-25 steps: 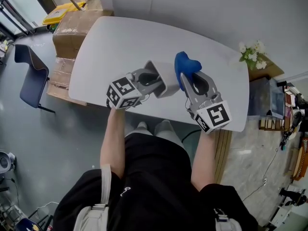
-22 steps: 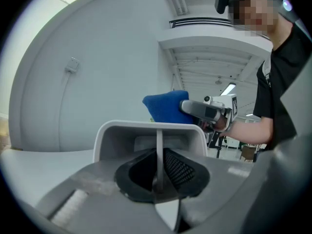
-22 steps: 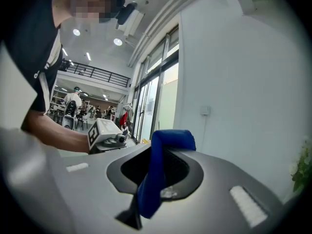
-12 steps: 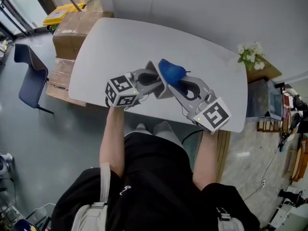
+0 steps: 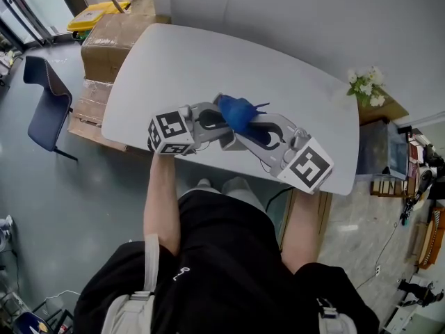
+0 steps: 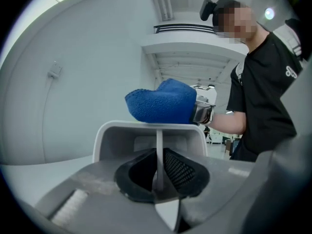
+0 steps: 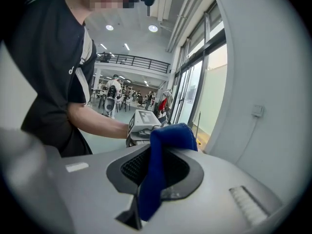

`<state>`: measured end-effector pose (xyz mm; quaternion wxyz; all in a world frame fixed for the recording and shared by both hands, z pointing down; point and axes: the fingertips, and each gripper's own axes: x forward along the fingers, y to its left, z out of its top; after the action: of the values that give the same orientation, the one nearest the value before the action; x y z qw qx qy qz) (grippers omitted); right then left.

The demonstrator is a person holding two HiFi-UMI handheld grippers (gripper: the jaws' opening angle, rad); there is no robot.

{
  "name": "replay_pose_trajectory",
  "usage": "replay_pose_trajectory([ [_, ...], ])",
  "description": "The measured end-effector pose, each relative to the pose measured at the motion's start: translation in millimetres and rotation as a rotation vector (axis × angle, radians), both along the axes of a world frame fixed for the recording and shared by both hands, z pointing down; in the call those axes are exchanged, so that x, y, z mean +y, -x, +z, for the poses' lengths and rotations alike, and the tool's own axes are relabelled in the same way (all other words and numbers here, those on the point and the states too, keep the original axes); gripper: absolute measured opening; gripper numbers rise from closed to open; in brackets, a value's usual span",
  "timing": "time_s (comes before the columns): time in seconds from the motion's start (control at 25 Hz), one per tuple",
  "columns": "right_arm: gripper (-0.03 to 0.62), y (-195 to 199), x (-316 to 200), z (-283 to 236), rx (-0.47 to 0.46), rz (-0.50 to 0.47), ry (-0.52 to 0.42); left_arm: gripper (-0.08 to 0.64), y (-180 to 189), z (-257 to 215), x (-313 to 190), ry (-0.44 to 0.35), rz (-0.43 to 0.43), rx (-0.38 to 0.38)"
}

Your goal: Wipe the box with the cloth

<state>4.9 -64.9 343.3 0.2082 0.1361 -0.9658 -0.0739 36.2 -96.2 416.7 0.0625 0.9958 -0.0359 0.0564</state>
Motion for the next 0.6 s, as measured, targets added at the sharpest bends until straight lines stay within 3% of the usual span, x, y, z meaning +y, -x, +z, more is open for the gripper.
replay_pose_trajectory([
  [0.24, 0.056, 6.8, 4.5, 7.0, -0.002, -0.014, 0.017, 0.049, 0.1, 6.4, 19.2, -0.031, 0.097, -0.035],
  [0.6, 0.057, -5.6, -6.6, 2.2, -0.066, 0.057, 0.005, 0.051, -11.3, 1.2, 35.4, -0.092, 0.198, -0.090],
])
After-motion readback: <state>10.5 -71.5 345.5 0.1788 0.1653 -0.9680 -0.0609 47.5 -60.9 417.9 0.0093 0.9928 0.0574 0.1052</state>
